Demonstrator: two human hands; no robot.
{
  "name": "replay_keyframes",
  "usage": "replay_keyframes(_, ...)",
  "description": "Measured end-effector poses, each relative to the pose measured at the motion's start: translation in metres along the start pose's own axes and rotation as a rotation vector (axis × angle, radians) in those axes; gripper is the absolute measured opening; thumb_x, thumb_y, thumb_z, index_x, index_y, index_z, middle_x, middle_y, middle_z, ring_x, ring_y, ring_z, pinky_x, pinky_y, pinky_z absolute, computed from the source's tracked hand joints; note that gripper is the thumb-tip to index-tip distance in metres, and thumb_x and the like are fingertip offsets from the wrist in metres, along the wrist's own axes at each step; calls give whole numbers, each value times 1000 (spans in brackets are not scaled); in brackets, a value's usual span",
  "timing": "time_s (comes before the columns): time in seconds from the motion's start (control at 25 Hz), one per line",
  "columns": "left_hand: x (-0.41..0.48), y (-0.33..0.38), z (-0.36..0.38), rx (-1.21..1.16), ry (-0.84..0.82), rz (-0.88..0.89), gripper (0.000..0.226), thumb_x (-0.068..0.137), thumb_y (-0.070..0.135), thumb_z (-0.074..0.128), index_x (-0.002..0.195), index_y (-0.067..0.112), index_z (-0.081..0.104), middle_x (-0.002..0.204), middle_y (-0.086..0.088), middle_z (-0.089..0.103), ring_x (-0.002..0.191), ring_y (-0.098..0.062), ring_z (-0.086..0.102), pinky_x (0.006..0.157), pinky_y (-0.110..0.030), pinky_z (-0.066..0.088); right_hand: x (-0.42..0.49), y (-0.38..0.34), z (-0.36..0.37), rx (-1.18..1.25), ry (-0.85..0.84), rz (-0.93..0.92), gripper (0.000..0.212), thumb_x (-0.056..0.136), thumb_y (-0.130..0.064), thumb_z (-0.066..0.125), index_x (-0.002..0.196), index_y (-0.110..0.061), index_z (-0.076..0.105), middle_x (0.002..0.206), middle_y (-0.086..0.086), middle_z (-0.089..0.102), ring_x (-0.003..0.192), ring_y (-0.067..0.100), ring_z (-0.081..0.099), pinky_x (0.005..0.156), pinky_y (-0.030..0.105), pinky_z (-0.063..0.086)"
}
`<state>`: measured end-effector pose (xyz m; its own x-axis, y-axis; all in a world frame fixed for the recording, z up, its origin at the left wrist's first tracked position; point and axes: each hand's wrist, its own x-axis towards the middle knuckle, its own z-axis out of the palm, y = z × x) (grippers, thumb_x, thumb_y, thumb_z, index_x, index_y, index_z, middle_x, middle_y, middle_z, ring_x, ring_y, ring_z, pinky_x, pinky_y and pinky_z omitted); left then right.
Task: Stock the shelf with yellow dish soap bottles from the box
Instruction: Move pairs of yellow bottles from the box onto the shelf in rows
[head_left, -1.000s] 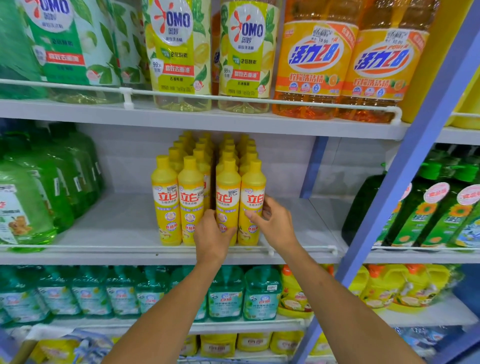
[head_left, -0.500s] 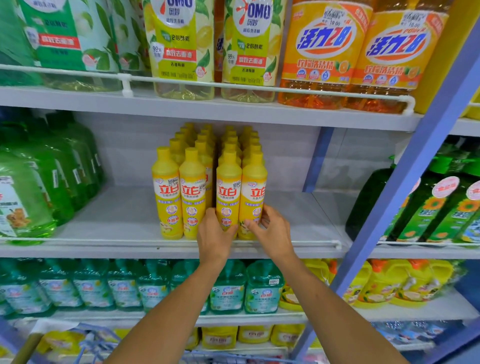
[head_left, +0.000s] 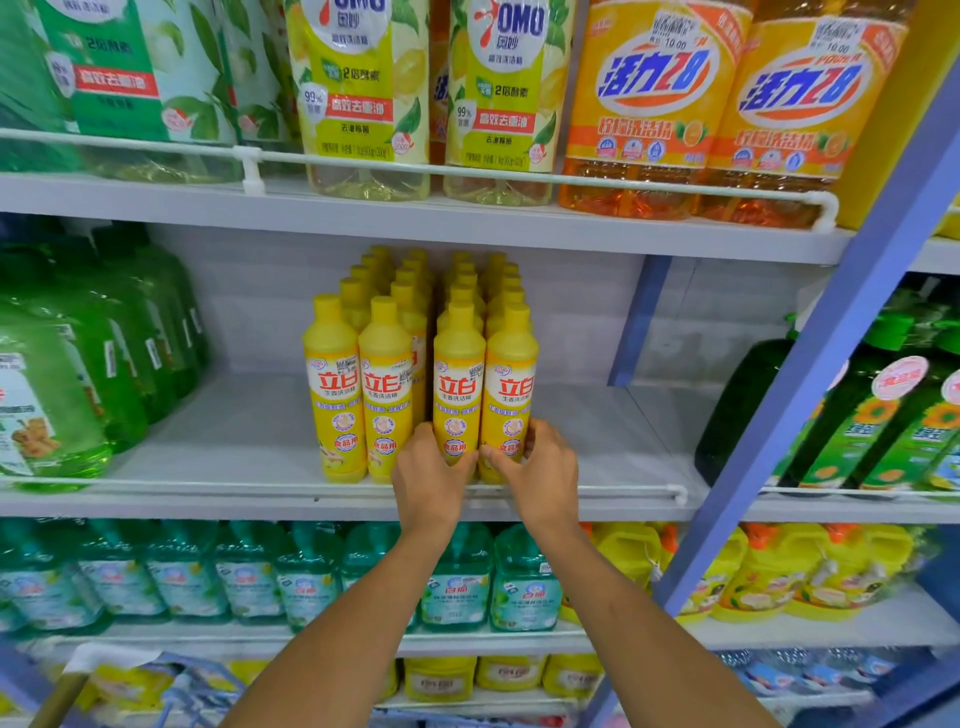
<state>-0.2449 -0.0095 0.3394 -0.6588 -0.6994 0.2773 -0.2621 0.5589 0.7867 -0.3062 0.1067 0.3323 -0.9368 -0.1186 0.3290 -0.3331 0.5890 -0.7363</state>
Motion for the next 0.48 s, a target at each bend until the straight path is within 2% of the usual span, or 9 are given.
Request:
replay_keyframes(0.2, -1, -1, 1, 17, -2, 22, 44, 76, 41, 84, 99, 12, 60, 98, -7, 70, 93, -27, 66, 74, -34, 49, -4, -6, -1, -8, 19, 38, 60, 75, -56, 80, 118, -20, 60, 111, -2, 66, 97, 14, 66, 84, 34, 59)
replay_keyframes(0.36, -1, -5, -4, -58, -45, 40, 41, 75, 37, 86, 99, 15, 62, 95, -3, 70, 86, -21, 66, 74, -36, 55, -7, -2, 0, 37, 10, -14, 61, 76, -53, 82, 122, -18, 61, 113, 1, 66, 101, 15, 63, 87, 35, 57)
replay_keyframes(0.48, 2, -11, -7, -103, -96, 88, 41, 76, 32, 86, 108, 15, 65, 103, -1, 72, 91, -18, 66, 80, -38, 58, -7, 3, 3, 58, -9, -31, 59, 79, -48, 82, 125, -20, 60, 116, 1, 66, 104, 15, 62, 90, 37, 57)
